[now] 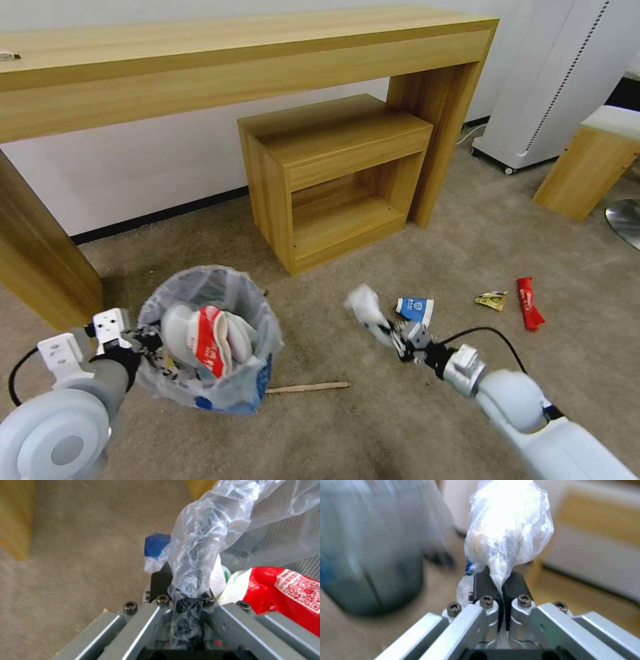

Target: Pick up the trash bin and place the garbage on the floor into it.

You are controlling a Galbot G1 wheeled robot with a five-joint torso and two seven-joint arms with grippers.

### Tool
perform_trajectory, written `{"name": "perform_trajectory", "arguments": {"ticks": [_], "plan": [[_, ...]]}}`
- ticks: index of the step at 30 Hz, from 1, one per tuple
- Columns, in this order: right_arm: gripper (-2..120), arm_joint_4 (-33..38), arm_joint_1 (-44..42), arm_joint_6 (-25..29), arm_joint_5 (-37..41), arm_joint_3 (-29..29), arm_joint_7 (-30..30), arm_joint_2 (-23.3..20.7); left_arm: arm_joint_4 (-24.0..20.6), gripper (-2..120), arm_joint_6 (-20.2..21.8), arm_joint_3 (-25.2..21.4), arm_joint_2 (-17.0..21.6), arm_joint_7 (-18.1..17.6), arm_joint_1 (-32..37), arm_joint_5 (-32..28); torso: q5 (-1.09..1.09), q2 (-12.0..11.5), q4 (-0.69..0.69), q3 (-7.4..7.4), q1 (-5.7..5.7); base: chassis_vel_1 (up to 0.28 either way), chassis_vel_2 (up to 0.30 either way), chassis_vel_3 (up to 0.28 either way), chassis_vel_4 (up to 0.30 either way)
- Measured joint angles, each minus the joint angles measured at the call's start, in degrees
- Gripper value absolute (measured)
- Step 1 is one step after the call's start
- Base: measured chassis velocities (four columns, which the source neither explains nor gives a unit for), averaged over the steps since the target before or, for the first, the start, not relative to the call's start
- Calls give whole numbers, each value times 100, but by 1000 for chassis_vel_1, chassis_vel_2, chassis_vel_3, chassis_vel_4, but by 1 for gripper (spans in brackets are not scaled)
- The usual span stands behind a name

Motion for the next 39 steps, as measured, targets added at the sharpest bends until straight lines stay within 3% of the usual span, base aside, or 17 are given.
{"name": "perform_trajectory", "arguments": {"ticks": [3,8,9,17,27,37,39], "plan": [[0,313,239,477,855,-73,-927,-52,-56,1,44,103,100,47,20,-424,0,0,-1,0,0,0,0,0,0],[0,378,521,552,1332,-300,-1383,-2,-76,1,46,254,174,135,57,-504,0,0,1,0,0,0,0,0,0],[0,311,855,552,1662,-680,-1648,107,-98,1,48,499,224,362,46,-532,1,0,0,1,0,0,0,0,0],[0,239,1407,535,2092,-1289,-1978,223,15,1,52,857,232,504,-11,-326,-1,0,0,0,0,0,0,0,0],[0,97,1746,512,2041,-1801,-2078,459,59,1,61,971,248,534,-44,-310,-1,0,0,0,0,0,0,0,0],[0,-49,1766,513,1812,-1863,-2176,468,-17,1,61,886,247,556,-14,-327,0,0,0,0,0,0,0,0,0],[5,-51,1756,506,1802,-1847,-2178,461,-39,1,61,879,247,556,-14,-331,0,0,0,0,0,0,0,0,0]]}}
